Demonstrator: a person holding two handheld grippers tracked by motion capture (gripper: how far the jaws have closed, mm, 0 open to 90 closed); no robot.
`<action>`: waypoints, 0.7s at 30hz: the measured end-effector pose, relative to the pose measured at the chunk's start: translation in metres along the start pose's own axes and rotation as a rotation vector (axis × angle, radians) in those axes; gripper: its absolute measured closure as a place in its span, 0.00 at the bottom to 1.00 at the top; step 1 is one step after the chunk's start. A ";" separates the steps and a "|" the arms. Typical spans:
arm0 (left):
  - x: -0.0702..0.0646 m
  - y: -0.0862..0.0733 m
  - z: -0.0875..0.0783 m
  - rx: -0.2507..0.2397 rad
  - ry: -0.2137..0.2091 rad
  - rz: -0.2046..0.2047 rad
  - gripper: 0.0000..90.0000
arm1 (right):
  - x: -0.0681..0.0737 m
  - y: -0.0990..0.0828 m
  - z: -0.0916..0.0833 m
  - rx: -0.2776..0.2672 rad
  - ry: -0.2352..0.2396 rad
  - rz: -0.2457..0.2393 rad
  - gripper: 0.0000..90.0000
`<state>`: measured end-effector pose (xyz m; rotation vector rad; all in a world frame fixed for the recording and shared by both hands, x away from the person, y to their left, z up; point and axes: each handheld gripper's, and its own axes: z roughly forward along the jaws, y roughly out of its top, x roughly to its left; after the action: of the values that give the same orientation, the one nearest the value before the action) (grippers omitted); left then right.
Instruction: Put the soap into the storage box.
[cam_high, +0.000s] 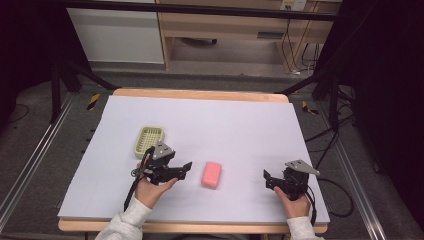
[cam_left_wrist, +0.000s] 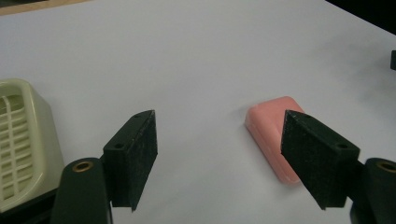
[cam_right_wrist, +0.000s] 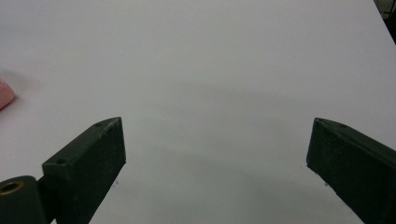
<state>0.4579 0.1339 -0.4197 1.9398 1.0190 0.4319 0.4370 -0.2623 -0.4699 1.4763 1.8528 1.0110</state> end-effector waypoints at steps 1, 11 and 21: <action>-0.001 0.000 0.001 0.002 -0.001 0.003 0.30 | 0.000 0.000 0.000 0.001 -0.001 0.001 0.06; -0.012 0.004 0.010 0.017 -0.013 0.023 0.30 | 0.000 0.000 0.001 0.004 -0.009 -0.002 0.06; -0.019 0.008 0.019 0.029 -0.026 0.033 0.30 | 0.001 0.000 0.001 0.007 -0.003 0.002 0.06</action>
<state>0.4619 0.1060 -0.4219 1.9857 0.9825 0.4116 0.4373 -0.2614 -0.4701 1.4836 1.8540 1.0038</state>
